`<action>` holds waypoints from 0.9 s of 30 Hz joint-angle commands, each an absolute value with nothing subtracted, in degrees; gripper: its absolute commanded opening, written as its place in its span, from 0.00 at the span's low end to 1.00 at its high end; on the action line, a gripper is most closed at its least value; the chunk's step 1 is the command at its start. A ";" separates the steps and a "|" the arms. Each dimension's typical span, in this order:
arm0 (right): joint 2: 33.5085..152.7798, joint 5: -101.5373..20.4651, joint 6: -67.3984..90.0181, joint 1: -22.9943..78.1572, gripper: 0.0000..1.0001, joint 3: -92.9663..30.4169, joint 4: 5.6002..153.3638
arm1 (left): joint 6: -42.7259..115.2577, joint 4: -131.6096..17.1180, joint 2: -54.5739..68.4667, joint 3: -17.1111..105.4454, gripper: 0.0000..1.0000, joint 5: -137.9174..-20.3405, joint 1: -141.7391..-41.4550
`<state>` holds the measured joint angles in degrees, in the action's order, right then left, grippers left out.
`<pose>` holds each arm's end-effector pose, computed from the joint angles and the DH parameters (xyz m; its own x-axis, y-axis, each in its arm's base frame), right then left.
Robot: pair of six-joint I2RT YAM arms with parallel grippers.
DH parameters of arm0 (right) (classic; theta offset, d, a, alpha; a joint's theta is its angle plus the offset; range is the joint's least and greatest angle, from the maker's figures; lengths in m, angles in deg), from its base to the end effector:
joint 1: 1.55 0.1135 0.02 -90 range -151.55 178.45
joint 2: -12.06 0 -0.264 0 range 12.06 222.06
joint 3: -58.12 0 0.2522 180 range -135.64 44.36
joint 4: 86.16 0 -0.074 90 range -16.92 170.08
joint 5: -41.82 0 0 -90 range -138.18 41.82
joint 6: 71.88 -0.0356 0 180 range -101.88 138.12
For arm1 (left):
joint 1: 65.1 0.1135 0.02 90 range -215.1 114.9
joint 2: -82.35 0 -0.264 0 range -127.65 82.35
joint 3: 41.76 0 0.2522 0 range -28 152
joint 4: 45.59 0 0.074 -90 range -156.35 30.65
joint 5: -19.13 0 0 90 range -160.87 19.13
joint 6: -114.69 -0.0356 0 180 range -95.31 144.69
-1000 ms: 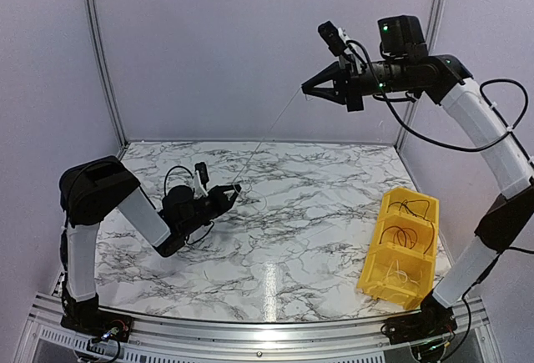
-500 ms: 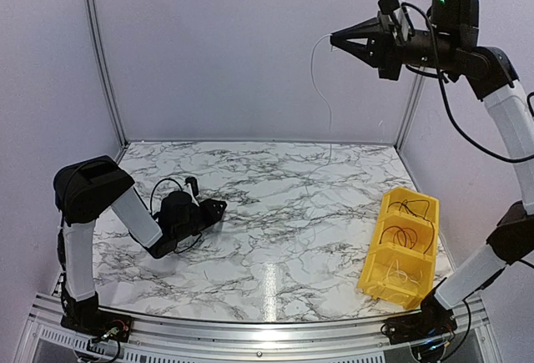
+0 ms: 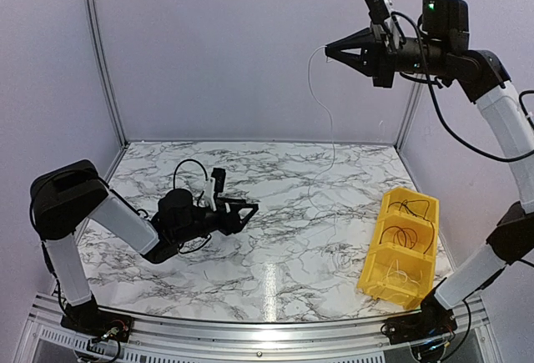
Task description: Untangle the cables
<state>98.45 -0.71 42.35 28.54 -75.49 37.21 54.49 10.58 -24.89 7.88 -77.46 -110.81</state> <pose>0.2217 0.1588 0.5460 0.2682 -0.1652 -0.9491 -0.9407 0.1673 -0.2950 0.2364 -0.2482 0.1500 -0.4083 -0.2884 -0.8661 0.6779 0.5396 -0.4993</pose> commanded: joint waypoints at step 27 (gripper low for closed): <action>98.55 2.84 40.23 28.07 0.00 -72.80 40.34 | 40.64 10.55 -37.98 25.94 0.67 -65.03 -125.04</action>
<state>98.76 1.47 41.48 28.52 -72.70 38.93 42.27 11.65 -35.95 22.76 -68.69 -125.30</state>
